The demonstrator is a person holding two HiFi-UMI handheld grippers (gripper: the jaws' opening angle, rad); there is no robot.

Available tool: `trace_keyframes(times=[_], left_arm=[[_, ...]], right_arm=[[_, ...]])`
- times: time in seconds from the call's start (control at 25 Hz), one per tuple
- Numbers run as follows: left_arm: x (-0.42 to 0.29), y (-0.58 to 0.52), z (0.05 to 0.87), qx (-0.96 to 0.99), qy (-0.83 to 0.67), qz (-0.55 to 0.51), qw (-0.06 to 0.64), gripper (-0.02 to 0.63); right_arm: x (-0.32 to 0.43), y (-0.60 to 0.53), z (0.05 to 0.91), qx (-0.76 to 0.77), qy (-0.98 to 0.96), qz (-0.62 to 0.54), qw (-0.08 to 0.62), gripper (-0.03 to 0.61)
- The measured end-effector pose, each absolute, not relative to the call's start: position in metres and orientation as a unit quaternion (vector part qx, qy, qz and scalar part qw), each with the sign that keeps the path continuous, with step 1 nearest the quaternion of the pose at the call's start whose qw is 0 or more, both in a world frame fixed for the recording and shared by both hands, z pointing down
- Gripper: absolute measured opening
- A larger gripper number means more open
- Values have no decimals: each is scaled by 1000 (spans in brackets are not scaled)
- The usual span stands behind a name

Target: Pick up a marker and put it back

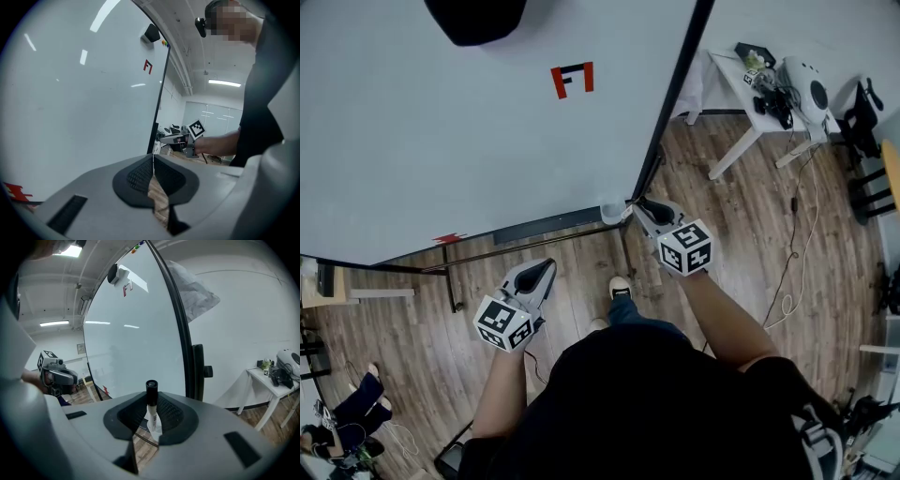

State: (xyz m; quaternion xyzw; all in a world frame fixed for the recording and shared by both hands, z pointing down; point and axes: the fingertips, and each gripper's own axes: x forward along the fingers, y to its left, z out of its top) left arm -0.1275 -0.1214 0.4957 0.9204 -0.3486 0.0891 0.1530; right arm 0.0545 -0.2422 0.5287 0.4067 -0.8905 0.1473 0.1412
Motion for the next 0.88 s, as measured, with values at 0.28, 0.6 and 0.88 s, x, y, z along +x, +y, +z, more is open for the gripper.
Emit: trace_keyframes(times=[0.28,0.6,0.88], left_arm=[[-127,-138,509,914,-357,90,171,14],[-125,-153,523,905,-368,95,189,14],[-128,-159,531,898,-379,102,200,14]], right_arm=[[44,-269,557,392,-894,155,155,60],[40,-288,601,378,-893,166,180,60],[33,-296,632,365,-894,173,194,60]])
